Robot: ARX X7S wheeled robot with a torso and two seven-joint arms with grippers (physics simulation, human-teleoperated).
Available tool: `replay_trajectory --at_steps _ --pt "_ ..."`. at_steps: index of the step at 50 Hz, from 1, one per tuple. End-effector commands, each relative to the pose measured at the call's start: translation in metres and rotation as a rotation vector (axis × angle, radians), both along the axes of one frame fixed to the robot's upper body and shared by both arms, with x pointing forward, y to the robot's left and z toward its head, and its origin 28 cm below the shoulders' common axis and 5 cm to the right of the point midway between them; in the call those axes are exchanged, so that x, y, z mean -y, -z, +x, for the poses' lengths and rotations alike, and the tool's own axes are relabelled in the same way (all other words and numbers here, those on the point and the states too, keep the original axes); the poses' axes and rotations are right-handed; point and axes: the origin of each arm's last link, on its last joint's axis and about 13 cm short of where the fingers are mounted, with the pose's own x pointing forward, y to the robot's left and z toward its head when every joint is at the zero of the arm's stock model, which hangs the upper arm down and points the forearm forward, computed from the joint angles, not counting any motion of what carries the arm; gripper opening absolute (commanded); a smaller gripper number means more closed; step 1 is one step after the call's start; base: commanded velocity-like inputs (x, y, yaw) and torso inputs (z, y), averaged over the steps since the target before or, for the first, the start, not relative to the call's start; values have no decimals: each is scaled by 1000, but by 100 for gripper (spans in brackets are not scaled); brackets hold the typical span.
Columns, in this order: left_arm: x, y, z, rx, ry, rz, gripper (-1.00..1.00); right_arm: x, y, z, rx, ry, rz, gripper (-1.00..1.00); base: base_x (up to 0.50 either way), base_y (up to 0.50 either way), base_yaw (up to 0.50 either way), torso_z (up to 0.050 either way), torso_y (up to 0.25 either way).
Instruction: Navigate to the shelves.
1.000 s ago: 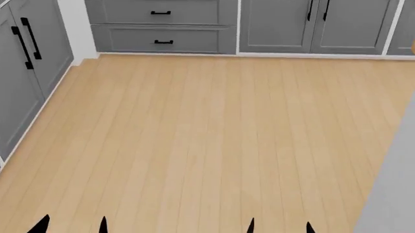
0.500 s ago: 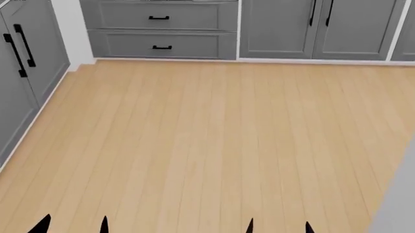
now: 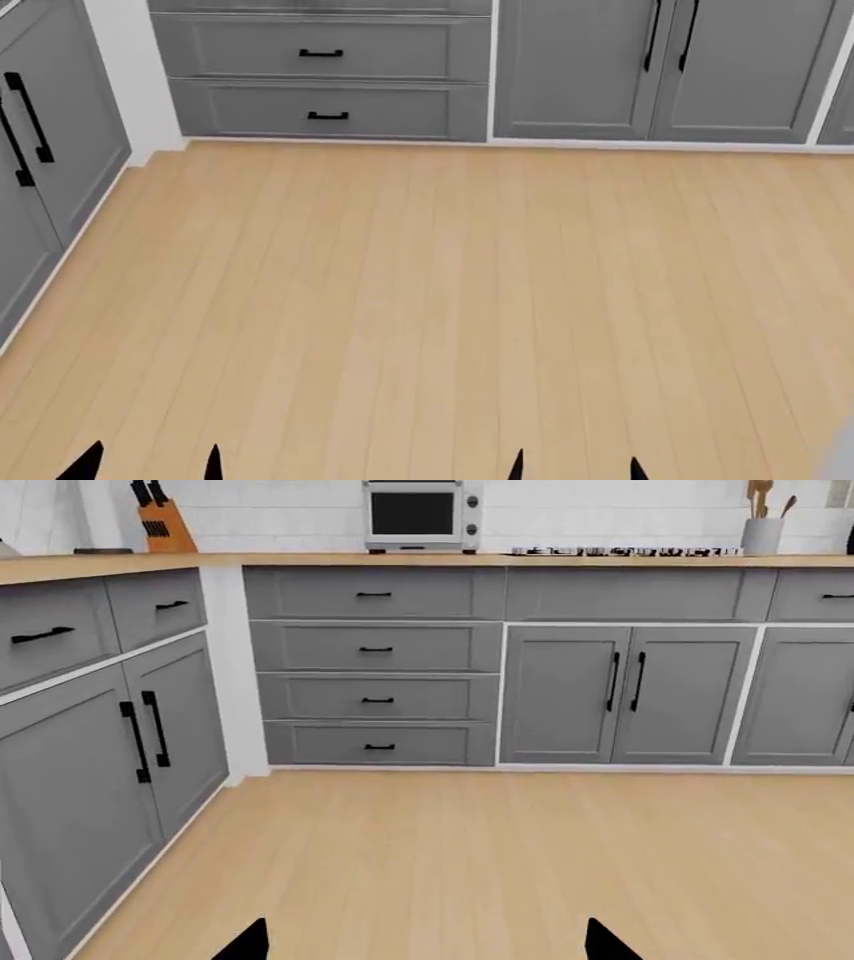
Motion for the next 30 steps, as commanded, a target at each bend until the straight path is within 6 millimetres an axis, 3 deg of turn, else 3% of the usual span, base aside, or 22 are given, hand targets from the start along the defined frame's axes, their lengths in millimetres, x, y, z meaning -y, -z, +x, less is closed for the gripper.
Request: replay_trajectory --at_steps 1,30 --pt "1 -1 -1 2 1 1 100 1 -1 -1 1 -4 9 100 9 -426 0 0 0" --pt "0 0 1 0 3 3 100 0 0 0 12 -13 18 100 10 -483 0 0 1"
